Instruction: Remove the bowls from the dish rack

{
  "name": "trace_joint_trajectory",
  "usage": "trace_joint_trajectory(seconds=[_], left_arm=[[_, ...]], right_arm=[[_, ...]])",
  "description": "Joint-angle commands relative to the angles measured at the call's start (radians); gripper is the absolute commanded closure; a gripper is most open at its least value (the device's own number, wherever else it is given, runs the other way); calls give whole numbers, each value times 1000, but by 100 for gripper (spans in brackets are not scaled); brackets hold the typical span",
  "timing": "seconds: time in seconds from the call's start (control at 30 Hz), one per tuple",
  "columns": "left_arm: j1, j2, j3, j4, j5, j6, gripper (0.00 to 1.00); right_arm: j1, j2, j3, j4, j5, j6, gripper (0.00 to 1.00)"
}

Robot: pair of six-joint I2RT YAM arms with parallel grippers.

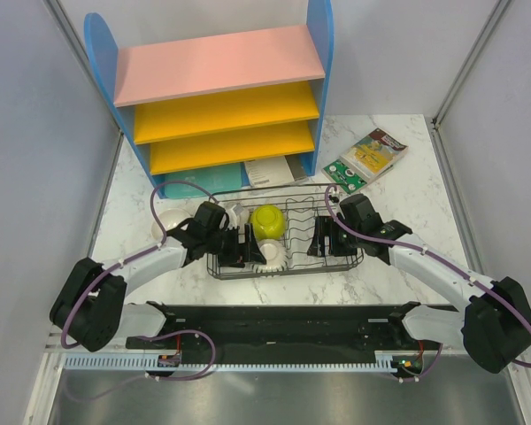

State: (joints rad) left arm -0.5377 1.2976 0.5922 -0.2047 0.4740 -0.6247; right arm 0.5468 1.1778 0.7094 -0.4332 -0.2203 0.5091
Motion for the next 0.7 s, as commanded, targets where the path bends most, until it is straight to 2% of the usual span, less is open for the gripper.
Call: trace_joint_trajectory(seconds=[0.0, 0.4, 0.5, 0.67], left_arm=[[8, -18, -2, 25, 0, -17, 10], [21, -14, 14, -4, 14, 0, 9], [31, 3, 9, -4, 29, -4, 5], [51, 72, 21, -16, 61, -9, 4]], right_arm=[[-2, -3, -7, 25, -7, 8, 22], [-2, -6, -10, 28, -7, 12, 22], [-1, -7, -7, 27, -7, 12, 22], [-2, -6, -5, 27, -8, 9, 22]])
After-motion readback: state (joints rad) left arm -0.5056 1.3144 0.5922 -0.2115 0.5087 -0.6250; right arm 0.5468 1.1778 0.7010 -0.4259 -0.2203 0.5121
